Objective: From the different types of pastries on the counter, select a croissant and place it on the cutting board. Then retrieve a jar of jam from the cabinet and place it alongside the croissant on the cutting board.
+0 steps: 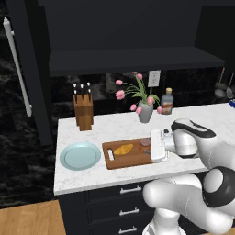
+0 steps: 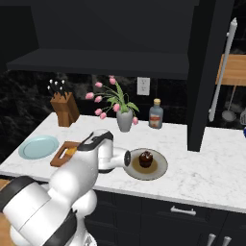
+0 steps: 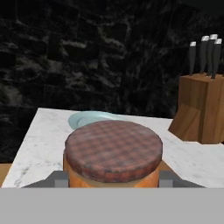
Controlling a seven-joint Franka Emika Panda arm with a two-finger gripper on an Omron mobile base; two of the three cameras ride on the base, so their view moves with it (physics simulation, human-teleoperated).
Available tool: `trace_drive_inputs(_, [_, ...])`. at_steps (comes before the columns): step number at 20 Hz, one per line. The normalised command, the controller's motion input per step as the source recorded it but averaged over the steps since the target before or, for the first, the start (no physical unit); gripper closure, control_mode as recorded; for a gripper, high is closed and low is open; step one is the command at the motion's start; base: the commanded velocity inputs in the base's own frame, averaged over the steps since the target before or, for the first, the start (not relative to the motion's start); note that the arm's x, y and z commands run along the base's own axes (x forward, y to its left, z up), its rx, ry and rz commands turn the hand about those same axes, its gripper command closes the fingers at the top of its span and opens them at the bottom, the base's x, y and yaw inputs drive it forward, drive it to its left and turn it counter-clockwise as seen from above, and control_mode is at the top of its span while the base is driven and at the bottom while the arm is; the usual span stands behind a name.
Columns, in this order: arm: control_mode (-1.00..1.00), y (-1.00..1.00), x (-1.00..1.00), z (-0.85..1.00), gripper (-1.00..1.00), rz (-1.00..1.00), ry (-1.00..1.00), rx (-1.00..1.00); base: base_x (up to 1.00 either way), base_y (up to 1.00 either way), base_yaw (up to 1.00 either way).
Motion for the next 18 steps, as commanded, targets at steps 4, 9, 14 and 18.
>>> trace_drive_inputs(4, [-1.00, 0.00, 0.13, -0.09, -1.00, 0.00, -0.04, 0.00, 0.00, 0.00, 0.00])
trace_drive_inputs(9, [-1.00, 0.00, 0.21, -0.02, -1.00, 0.00, -0.05, 0.00, 0.00, 0.00, 0.00])
trace_drive_inputs(14, [-1.00, 0.00, 0.07, -0.07, -1.00, 0.00, -0.06, 0.00, 0.00, 0.00, 0.00])
trace_drive_inputs(18, [-1.00, -0.01, 0.02, -0.01, -1.00, 0.00, -0.06, 0.00, 0.00, 0.00, 0.00])
